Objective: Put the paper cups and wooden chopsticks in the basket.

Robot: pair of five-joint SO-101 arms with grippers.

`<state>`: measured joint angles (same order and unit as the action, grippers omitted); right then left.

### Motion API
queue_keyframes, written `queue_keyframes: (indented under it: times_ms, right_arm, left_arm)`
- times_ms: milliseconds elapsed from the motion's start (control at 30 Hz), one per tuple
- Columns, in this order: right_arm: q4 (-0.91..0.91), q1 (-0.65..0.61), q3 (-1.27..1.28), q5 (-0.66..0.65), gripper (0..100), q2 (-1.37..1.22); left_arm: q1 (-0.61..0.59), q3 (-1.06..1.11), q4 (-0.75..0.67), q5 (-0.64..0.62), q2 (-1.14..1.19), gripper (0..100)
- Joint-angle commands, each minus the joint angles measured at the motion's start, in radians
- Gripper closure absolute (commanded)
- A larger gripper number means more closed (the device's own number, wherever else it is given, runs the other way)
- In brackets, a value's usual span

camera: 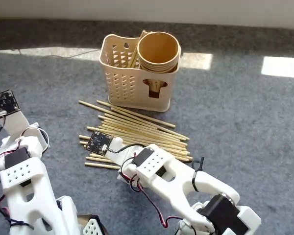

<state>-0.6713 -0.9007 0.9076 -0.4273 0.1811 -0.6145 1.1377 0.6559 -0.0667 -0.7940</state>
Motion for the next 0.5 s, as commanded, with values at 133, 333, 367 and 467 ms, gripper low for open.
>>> queue_keyframes:
  times_ms: [133,333,367,467]
  right_arm:
    - [0.010,0.015,-0.008,-0.009,99.5,-0.012]
    - [-0.116,0.016,-0.016,-0.009,99.3,-0.008]
    - [-0.140,0.016,-0.016,-0.009,99.3,-0.004]
    - [-0.153,0.016,-0.010,-0.009,99.3,0.064]
  left_arm:
    - [-0.007,-0.004,-0.020,0.002,-0.021,99]
    - [-0.007,-0.004,-0.020,0.002,-0.021,99]
    - [-0.005,-0.004,-0.020,0.002,-0.021,99]
    - [-0.001,0.004,-0.020,0.002,-0.022,99]
